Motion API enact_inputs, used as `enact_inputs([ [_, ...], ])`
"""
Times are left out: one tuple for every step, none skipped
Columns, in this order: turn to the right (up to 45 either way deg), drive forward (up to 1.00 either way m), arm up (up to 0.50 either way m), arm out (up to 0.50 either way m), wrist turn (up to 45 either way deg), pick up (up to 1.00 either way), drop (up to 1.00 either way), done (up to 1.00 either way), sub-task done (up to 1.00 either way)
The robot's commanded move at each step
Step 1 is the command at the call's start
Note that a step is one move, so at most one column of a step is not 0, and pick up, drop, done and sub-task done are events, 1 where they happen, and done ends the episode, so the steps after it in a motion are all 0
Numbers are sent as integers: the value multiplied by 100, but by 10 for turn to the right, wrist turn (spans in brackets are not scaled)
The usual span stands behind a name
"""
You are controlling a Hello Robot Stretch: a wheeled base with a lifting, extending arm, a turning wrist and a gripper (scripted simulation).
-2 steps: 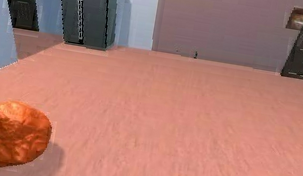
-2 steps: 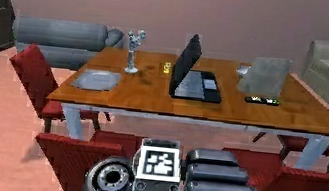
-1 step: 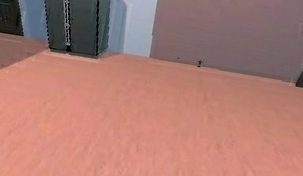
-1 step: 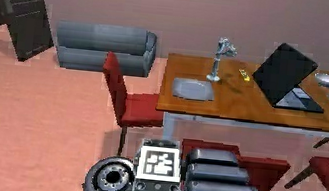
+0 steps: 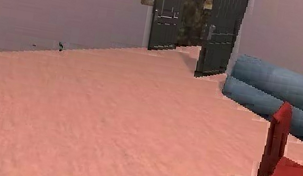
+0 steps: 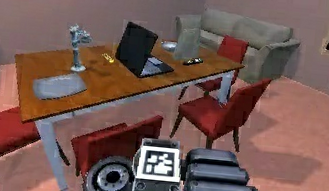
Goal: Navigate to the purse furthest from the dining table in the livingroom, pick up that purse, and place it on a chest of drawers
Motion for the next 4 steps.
enact_inputs([
  [0, 100, 0, 0, 0, 0, 0, 0, 0],
  [30, 0, 0, 0, 0, 0, 0, 0, 0],
  [0, 100, 0, 0, 0, 0, 0, 0, 0],
  [0, 100, 0, 0, 0, 0, 0, 0, 0],
])
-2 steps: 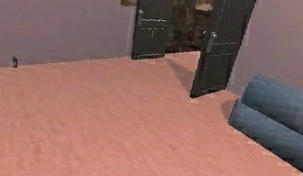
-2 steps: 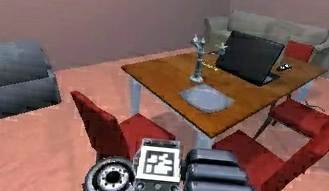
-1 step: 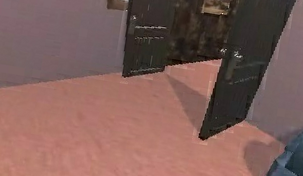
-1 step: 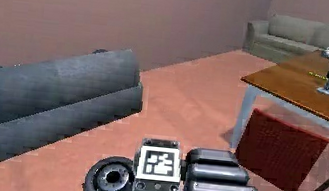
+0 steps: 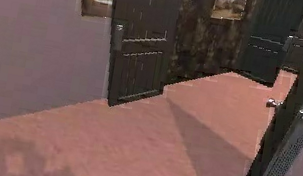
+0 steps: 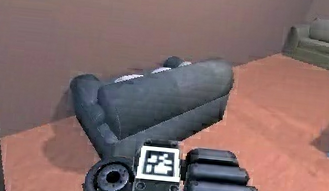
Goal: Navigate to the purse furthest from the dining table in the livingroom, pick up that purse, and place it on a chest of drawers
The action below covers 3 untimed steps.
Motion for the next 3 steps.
enact_inputs([
  [0, 70, 0, 0, 0, 0, 0, 0, 0],
  [0, 45, 0, 0, 0, 0, 0, 0, 0],
  [450, 0, 0, 0, 0, 0, 0, 0, 0],
])
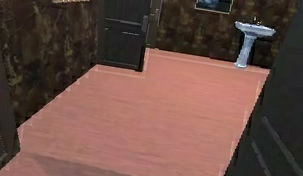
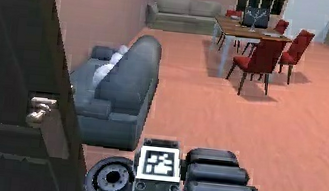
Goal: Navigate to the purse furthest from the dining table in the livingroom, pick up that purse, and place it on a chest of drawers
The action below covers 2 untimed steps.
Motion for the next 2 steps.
enact_inputs([
  [30, 0, 0, 0, 0, 0, 0, 0, 0],
  [0, 100, 0, 0, 0, 0, 0, 0, 0],
])
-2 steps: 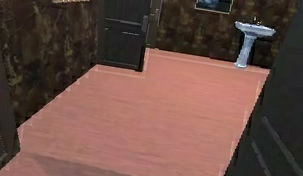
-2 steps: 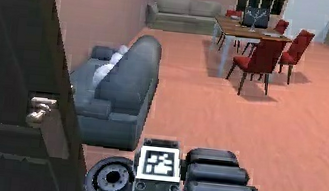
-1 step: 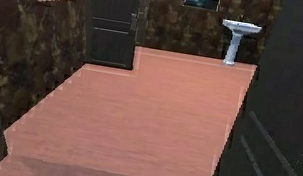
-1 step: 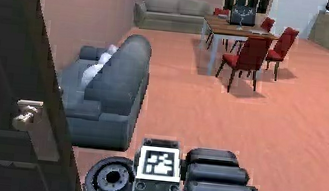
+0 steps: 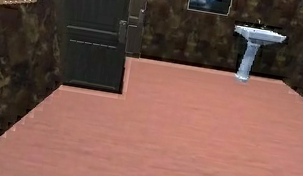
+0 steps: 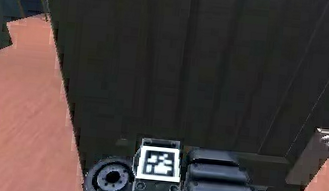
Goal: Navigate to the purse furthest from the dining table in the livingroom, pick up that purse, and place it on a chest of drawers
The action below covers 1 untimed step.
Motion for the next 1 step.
enact_inputs([
  [0, 50, 0, 0, 0, 0, 0, 0, 0],
])
